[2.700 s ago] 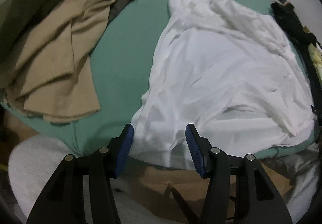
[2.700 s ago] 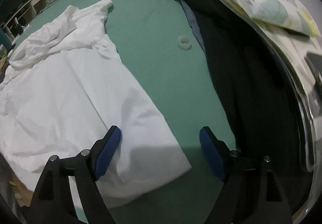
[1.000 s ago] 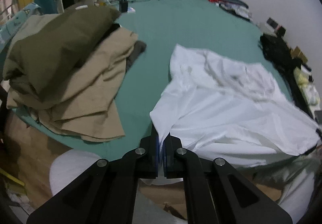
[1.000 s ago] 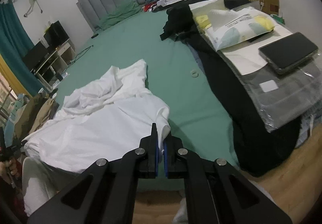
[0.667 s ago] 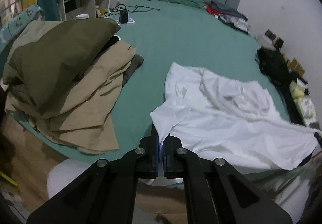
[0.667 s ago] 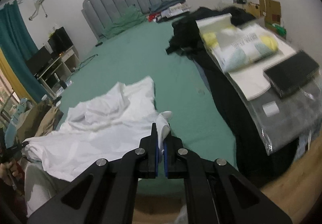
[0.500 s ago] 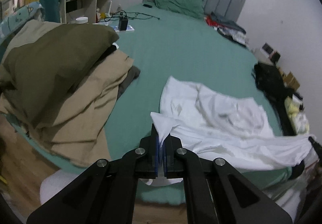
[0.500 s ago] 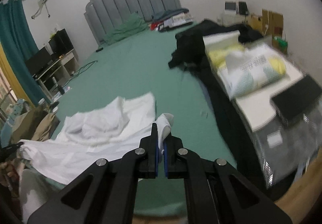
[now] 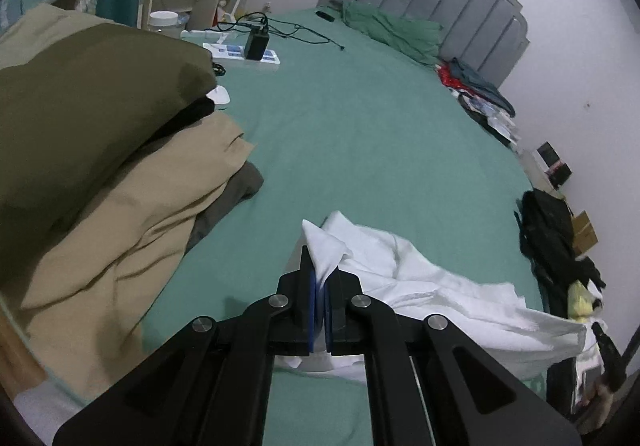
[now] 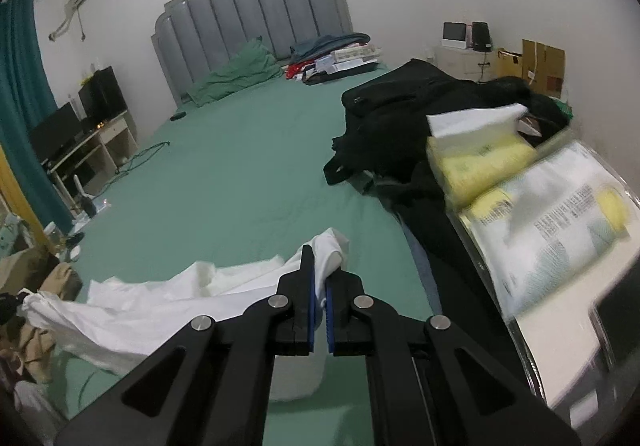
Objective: Fold large clothes
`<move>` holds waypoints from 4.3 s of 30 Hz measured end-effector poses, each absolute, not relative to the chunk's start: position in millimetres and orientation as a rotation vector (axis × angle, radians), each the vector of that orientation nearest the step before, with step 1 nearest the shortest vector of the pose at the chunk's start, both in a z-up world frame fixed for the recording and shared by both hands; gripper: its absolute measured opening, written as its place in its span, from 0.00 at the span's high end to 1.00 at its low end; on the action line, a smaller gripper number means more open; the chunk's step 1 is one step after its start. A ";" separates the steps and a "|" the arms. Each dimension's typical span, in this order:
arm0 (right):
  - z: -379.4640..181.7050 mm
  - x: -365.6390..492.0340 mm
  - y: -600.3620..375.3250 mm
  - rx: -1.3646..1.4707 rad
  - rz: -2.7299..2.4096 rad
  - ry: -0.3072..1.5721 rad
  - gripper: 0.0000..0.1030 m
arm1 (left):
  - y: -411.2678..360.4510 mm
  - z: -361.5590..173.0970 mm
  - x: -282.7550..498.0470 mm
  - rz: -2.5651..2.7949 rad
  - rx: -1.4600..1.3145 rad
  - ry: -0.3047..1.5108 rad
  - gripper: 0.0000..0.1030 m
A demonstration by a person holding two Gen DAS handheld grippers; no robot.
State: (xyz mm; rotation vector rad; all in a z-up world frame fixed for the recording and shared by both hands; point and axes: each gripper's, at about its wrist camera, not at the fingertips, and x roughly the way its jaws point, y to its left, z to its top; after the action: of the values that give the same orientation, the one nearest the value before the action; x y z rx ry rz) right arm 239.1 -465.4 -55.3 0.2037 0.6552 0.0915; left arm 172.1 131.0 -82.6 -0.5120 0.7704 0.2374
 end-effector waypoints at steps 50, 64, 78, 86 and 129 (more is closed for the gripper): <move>-151.6 272.1 -247.5 -0.427 0.474 0.827 0.35 | -37.8 -170.0 270.0 -0.039 0.130 1.109 0.40; -140.8 360.1 -265.6 -0.241 0.332 0.784 0.99 | -33.1 -174.6 350.4 -0.057 0.192 1.125 0.40; -142.9 385.9 -305.6 -0.136 0.152 0.822 0.24 | 31.5 -170.2 422.4 0.118 0.121 1.130 0.40; -124.7 360.3 -325.5 -0.110 0.203 0.813 0.24 | 27.9 -139.1 416.9 0.139 0.095 1.065 0.40; -155.9 323.8 -401.9 0.145 0.106 0.960 0.24 | 120.4 -146.9 260.7 0.252 -0.145 1.015 0.40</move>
State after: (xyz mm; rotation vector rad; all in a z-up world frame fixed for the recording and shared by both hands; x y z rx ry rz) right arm 323.8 -401.9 -155.9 0.1450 0.9603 0.1061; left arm 260.7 120.4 -146.9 -0.1449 1.0148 0.2517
